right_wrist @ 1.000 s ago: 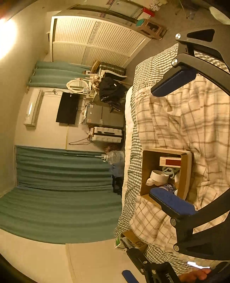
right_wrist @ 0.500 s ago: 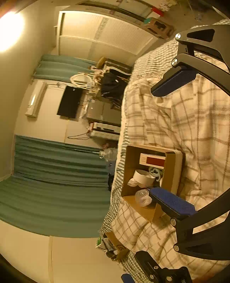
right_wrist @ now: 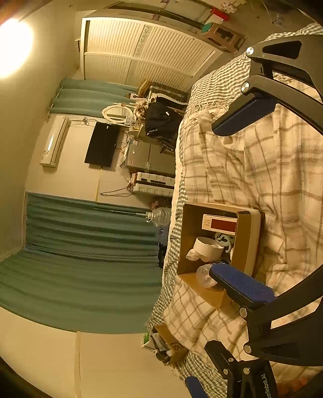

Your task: Organize objects

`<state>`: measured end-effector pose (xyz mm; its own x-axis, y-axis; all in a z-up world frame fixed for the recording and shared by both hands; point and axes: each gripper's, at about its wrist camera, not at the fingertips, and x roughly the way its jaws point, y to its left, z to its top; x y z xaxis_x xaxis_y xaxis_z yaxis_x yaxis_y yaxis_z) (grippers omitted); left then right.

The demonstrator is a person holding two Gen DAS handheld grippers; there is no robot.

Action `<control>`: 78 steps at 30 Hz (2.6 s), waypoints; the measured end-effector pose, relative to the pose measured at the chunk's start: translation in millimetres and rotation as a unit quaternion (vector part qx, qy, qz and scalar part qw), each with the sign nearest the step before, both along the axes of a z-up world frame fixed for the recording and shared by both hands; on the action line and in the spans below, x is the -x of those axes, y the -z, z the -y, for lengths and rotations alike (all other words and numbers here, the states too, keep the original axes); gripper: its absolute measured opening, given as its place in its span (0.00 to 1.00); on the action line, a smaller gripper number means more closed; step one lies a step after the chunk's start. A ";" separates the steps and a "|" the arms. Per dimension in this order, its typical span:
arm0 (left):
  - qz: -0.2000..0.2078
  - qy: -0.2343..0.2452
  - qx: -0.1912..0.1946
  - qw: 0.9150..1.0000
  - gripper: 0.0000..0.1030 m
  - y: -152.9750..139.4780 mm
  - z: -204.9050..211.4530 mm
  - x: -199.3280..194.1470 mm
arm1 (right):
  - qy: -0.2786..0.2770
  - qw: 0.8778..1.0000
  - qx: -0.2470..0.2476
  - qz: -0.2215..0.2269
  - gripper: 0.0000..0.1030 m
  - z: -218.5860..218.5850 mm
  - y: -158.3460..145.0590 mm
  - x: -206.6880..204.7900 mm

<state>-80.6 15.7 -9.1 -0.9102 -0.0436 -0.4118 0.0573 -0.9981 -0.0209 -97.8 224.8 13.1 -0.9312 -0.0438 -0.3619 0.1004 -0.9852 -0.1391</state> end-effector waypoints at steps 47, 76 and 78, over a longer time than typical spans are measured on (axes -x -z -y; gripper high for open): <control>0.012 -0.008 0.010 1.000 1.00 6.5 4.4 4.3 | 0.015 1.000 -0.008 0.003 1.00 2.2 5.0 2.8; 0.014 -0.008 0.011 1.000 1.00 3.3 2.6 4.1 | 0.016 1.000 -0.009 0.008 0.99 3.8 8.6 4.1; 0.015 -0.007 0.011 1.000 1.00 3.2 2.4 4.2 | 0.017 1.000 -0.009 0.008 0.99 3.9 8.7 4.2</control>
